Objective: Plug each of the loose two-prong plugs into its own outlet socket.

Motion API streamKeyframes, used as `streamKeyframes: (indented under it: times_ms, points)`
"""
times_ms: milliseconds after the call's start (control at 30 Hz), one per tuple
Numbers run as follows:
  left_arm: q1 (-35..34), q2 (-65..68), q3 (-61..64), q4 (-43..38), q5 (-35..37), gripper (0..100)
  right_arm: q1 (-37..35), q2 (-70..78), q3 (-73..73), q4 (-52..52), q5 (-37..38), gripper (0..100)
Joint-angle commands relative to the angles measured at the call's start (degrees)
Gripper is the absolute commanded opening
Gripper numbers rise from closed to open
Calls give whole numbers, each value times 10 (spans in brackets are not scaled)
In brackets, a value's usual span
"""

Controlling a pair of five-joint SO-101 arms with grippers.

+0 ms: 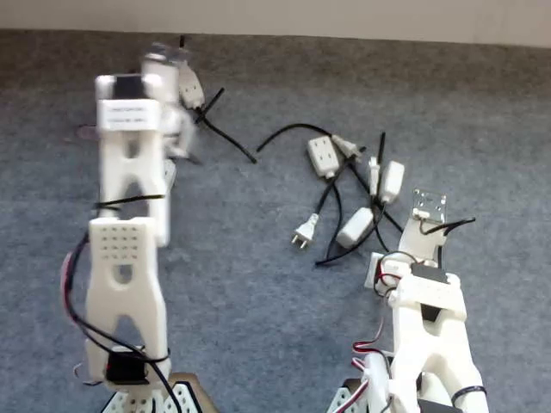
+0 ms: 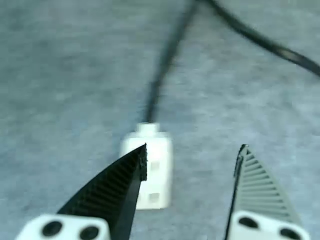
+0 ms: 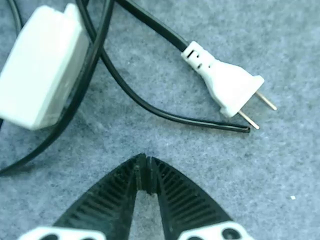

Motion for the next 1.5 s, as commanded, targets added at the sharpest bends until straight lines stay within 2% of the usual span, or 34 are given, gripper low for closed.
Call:
streamKeyframes:
  times_ms: [0, 233, 367, 533, 800, 1000, 1167, 1467]
  points:
    - [121, -13, 40, 7, 4, 284, -11, 0, -1, -9, 7, 9]
    - [260, -12, 82, 6, 8, 284, 17, 0, -4, -10, 4, 9]
    - [311, -12, 83, 5, 56, 284, 20, 0, -6, -11, 4, 9]
    - [357, -9, 85, 5, 59, 284, 20, 0, -6, -11, 4, 9]
    - [371, -4, 87, 4, 60, 284, 20, 0, -5, -11, 4, 9]
    - [362, 57, 82, 3, 60, 276, 20, 0, -3, -11, 4, 9]
    - [363, 62, 81, -7, 59, 139, 20, 0, -3, -11, 4, 9]
    - [359, -32, 81, -5, 58, 59, 20, 0, -3, -11, 4, 9]
